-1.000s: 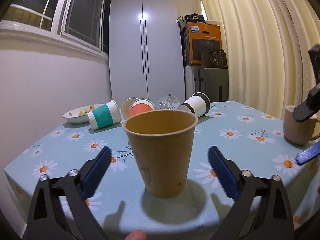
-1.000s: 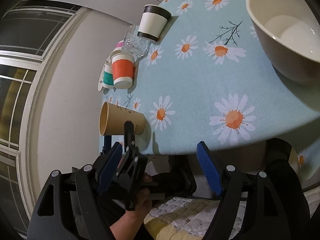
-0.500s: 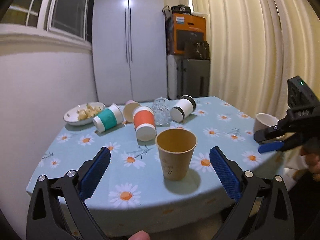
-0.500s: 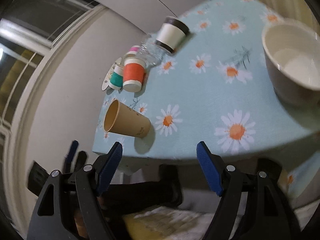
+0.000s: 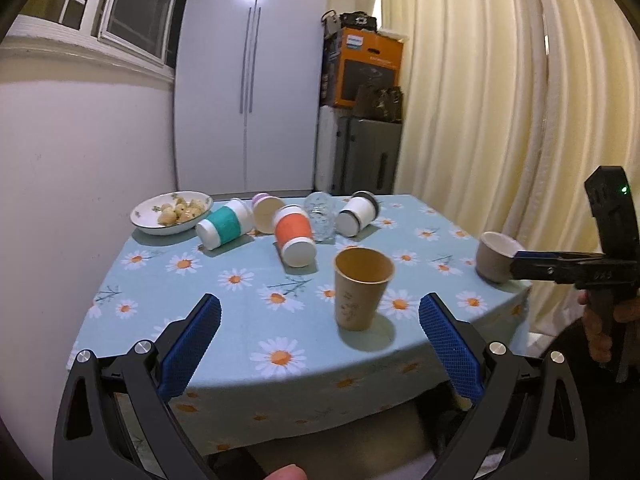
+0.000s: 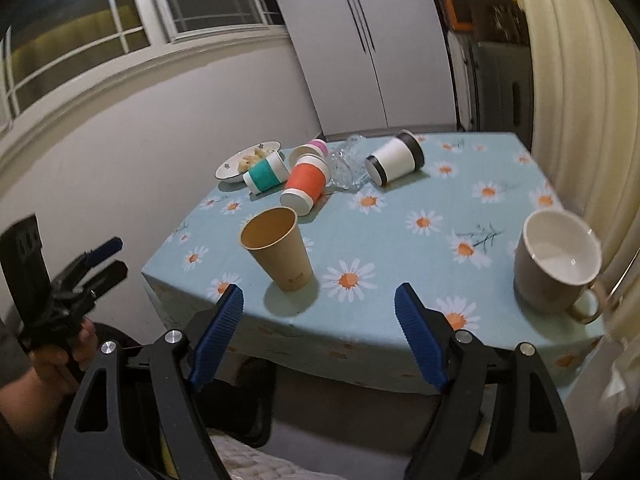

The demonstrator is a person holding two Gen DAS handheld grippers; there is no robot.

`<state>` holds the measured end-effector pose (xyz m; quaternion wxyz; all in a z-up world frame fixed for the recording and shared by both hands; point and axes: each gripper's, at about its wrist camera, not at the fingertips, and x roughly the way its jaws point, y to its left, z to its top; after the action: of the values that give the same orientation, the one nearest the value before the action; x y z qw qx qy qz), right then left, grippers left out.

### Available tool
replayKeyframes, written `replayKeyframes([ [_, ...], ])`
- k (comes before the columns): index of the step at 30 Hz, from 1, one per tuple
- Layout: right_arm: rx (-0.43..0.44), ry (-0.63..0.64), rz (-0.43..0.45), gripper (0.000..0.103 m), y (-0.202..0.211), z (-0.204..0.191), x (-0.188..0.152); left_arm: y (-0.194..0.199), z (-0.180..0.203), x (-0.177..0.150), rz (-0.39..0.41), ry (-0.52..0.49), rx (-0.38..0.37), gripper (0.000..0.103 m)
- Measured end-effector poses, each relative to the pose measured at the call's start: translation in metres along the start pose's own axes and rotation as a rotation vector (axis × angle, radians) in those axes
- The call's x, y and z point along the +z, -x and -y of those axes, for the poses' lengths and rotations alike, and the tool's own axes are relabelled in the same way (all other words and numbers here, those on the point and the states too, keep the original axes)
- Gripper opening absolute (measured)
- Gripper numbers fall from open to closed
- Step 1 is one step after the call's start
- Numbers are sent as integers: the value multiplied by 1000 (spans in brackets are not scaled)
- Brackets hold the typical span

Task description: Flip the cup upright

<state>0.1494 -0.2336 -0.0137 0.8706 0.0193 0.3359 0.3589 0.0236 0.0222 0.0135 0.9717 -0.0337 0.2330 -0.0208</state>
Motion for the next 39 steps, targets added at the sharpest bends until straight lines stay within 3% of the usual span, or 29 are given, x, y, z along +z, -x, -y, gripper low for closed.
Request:
replayKeyframes([
  [7,-41,96,52,85,16,-19,-14,5,6,-11,-27,-5,-40,97],
  [10,-59,112,104,96,23,-23,-25,7,8,-17,-62,36,-29,97],
  [18,-66,118,110,96,27,-33,-42,19,24,-24,-20,-19,-1,97],
  [39,-138,122,101,96,20,-33,-45,14,31,-27,-36,-25,29,97],
])
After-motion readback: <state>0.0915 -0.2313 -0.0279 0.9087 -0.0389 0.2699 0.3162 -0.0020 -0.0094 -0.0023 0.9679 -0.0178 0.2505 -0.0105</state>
